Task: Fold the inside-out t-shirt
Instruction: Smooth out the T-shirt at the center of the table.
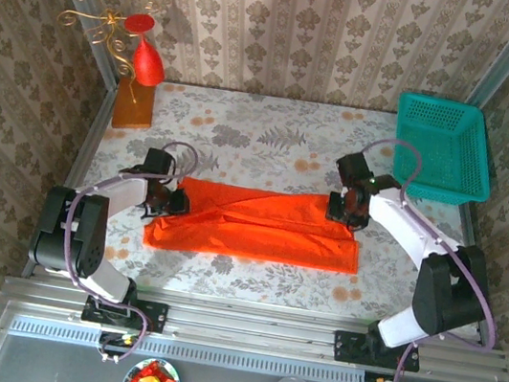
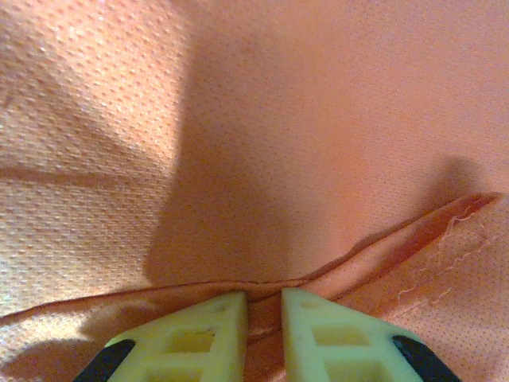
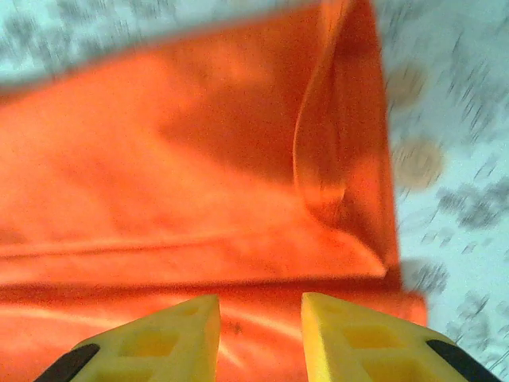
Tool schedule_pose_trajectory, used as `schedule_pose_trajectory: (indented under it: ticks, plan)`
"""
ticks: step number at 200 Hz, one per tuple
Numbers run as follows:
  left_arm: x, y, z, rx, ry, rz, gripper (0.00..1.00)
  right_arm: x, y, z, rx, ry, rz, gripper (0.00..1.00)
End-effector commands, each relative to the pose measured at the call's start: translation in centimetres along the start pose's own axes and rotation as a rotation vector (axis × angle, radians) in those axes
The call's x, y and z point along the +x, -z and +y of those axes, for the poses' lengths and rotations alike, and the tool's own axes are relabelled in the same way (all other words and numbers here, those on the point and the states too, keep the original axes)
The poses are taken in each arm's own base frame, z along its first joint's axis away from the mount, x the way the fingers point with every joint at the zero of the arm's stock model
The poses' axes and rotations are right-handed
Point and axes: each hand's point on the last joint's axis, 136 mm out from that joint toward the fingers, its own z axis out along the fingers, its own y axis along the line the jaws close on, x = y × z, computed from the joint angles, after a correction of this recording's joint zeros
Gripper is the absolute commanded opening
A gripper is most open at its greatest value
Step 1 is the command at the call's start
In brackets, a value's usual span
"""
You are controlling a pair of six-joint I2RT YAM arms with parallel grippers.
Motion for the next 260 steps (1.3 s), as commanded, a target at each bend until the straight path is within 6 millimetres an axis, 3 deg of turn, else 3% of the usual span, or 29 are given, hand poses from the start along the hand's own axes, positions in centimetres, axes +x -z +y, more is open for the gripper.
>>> schedule_pose_trajectory:
  ticks: [1,38,86,114,134,145,168,198,211,224,260]
  plan:
    - [1.8,-0.1,1.8,-0.071,0.048,0.067,0.20,-1.4,-0.9,-2.6,0.191,0.086,0.026,0.33]
    - [2.0,0.0,2.3,-0.079,0.061,0.065,0.20,-4.2,-3.6,-2.6,0.258,0.114,0.045,0.38]
    - [2.0,0.1,2.7,-0.087,0.072,0.066,0.20,-3.3,-6.7,-2.7,0.255,0.130,0.130,0.44]
    - [2.0,0.2,2.9,-0.096,0.077,0.066,0.20,-3.1,-6.7,-6.0,0.311,0.088,0.148,0.45]
    - [2.1,0.3,2.9,-0.095,0.076,0.062,0.20,-3.3,-5.5,-8.6,0.344,0.031,0.129,0.45]
    - [2.0,0.4,2.7,-0.086,0.074,0.058,0.20,-3.4,-4.7,-9.1,0.341,0.016,0.118,0.45]
    - [1.7,0.7,2.3,-0.064,0.069,0.038,0.20,-3.4,-2.8,-7.9,0.269,-0.005,0.086,0.44]
    - [1.2,0.9,1.9,-0.053,0.066,0.028,0.20,-2.0,-1.9,-3.6,0.056,-0.017,0.070,0.44]
    - [1.2,0.9,1.9,-0.050,0.068,0.029,0.20,-1.0,-2.4,-1.6,-0.043,-0.009,0.101,0.44]
    - [1.2,0.8,1.9,-0.050,0.069,0.033,0.20,0.0,-3.5,-0.8,-0.070,-0.004,0.139,0.43]
    - [1.4,0.8,2.0,-0.058,0.071,0.038,0.20,2.0,-6.3,-1.9,0.010,0.017,0.221,0.44]
